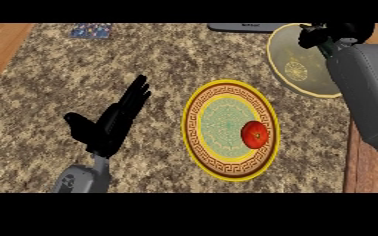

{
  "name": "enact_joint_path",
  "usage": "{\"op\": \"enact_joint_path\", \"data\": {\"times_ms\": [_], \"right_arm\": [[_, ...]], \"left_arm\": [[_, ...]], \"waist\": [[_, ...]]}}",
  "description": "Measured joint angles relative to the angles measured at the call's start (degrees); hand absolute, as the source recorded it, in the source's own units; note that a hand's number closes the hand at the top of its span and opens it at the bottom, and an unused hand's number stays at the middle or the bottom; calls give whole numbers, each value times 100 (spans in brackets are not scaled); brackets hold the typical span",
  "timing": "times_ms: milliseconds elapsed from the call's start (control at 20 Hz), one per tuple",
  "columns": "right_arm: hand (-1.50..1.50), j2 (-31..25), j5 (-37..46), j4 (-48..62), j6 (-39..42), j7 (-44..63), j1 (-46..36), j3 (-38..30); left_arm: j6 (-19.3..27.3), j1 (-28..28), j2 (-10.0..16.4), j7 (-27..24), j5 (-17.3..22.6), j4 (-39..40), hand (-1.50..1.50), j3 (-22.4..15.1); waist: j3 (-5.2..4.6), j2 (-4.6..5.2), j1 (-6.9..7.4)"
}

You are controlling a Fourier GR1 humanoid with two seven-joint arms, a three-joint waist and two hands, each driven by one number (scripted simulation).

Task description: Pick the eggplant from the plate and place it in the bowl

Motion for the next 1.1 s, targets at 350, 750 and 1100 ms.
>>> {"op": "enact_joint_path", "data": {"times_ms": [350, 750, 1100], "right_arm": [[-150, 31, -441, 1470, -614, -792, -304, -756], [-150, 310, -1814, 1198, -1672, -2268, -243, -2041], [-150, 771, -3147, -142, -1537, -3686, 384, -2733]], "left_arm": [[-120, -60, 64, 63, 61, -14, 0, 99], [-10, -96, 19, 117, 18, 25, 0, 171], [46, 92, 52, 127, 15, -14, 0, 270]], "waist": [[9, 30, 57], [23, -13, -83], [6, -134, -343]]}}
